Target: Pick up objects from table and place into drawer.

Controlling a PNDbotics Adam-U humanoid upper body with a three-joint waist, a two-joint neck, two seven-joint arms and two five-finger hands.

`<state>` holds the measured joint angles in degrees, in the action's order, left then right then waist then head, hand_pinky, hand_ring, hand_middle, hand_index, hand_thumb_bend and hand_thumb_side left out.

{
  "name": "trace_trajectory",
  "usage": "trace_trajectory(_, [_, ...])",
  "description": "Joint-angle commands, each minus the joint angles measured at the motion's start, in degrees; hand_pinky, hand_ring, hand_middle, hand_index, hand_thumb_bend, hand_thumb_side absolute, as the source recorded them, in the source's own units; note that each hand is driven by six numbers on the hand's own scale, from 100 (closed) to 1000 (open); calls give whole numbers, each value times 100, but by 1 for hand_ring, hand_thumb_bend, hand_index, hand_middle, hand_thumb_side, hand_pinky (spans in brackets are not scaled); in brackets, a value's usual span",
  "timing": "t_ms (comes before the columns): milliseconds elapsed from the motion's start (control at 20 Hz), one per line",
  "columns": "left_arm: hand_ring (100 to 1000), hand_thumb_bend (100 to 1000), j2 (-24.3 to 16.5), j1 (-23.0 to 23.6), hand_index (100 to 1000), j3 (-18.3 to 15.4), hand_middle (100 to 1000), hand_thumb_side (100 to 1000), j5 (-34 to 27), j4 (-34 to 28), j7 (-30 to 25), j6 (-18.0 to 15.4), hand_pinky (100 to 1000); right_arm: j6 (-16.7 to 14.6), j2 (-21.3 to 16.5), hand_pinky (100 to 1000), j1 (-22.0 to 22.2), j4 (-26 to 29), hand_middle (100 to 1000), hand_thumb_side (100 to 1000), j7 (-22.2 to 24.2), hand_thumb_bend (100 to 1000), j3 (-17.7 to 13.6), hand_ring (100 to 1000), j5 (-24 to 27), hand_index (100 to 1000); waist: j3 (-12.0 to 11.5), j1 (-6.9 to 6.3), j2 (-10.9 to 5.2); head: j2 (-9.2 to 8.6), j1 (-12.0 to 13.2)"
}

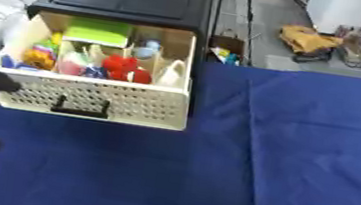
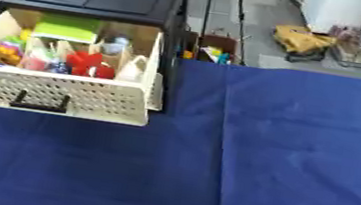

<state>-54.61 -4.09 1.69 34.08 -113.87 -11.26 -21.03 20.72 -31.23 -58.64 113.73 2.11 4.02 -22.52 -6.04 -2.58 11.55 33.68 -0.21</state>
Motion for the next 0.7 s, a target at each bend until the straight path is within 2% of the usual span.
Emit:
trace_trajectory(50, [662, 339, -468, 58, 921, 167, 762, 1000, -319, -72, -332, 100, 453, -126, -192, 534, 7, 86, 548, 739, -354, 254, -133, 670, -22, 756, 13, -38, -101, 21, 13])
trace_trajectory(300, [664, 337, -694, 115, 927, 434, 776, 1000, -638, -72, -620, 341, 457, -552, -221, 550, 244, 86, 561, 748, -1075, 218, -169, 689, -243, 761, 39, -74, -84, 10, 5])
trace_trajectory(500, [664, 337, -719, 97, 927, 460, 776, 1000, -724, -72, -684, 389, 457, -626, -220, 550, 294, 86, 561, 748, -1243, 218, -144, 689, -282, 761, 38, -76, -82, 8, 0])
trace_trajectory(600, [617, 328, -754, 37, 954, 519, 769, 1000, -762, -72, -677, 433, 414, -665, -189, 557, 363, 86, 565, 733, -1297, 191, -206, 696, -324, 758, 83, -97, -54, -2, 36])
trace_trajectory(650, [617, 328, -774, -21, 954, 589, 769, 1000, -787, -72, -663, 497, 414, -727, -175, 556, 460, 86, 566, 729, -1362, 112, -292, 695, -388, 756, 98, -103, -45, -3, 44])
trace_trajectory(700, [580, 340, -784, -92, 944, 649, 735, 1000, -796, -72, -654, 569, 375, -794, -160, 555, 551, 86, 563, 729, -1435, 189, -355, 694, -446, 755, 110, -106, -40, -5, 54])
